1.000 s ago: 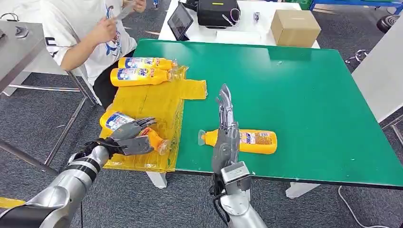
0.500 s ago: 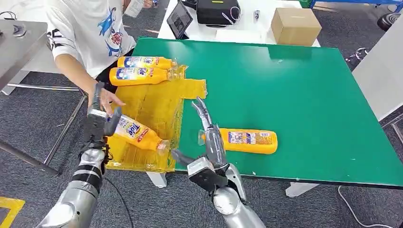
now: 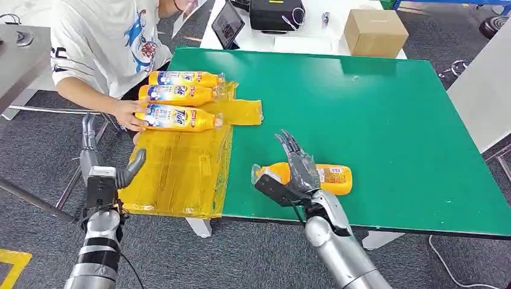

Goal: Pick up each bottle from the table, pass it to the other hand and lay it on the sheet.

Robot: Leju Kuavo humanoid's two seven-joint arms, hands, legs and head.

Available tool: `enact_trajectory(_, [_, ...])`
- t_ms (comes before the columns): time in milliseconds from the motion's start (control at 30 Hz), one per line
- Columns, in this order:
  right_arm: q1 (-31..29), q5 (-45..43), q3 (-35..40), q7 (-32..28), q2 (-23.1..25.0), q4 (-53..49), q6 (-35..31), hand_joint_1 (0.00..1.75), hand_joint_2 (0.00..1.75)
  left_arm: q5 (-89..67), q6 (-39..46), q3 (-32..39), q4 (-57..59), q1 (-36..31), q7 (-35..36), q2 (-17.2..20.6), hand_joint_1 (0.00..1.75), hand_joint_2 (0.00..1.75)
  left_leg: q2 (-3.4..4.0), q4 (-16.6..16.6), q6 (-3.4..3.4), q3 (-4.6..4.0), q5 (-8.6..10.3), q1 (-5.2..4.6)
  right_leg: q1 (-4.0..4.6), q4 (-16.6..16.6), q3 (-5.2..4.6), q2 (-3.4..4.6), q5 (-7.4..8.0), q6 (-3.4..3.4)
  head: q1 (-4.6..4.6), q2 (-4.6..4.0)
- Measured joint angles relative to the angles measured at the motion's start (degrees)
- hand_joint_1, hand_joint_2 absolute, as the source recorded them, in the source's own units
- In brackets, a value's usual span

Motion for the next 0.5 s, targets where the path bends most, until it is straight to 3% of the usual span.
enact_trajectory(200, [-2.1,0.8,-3.0,2.8,-5.3,1.7,5.6,0.00,1.75,-2.5,-0.1,-2.7,-0.5,4.3,0.0,-0.2,0.00,1.75,-0.01,0.0,0.00,-0.02,0.00,0.00,0.01,0.0,-0.02,-0.03,0.00,0.00,0.02,0.00])
enact_trajectory(500, [-2.8,1.6,-3.6,4.0,-6.3,7.4,9.5,0.00,1.75,-5.0,-0.2,-5.7,0.3,5.0,0.0,-0.9,0.00,1.75,-0.01,0.0,0.00,-0.02,0.00,0.04,0.04,0.0,-0.02,-0.02,0.00,0.00,0.00,0.00])
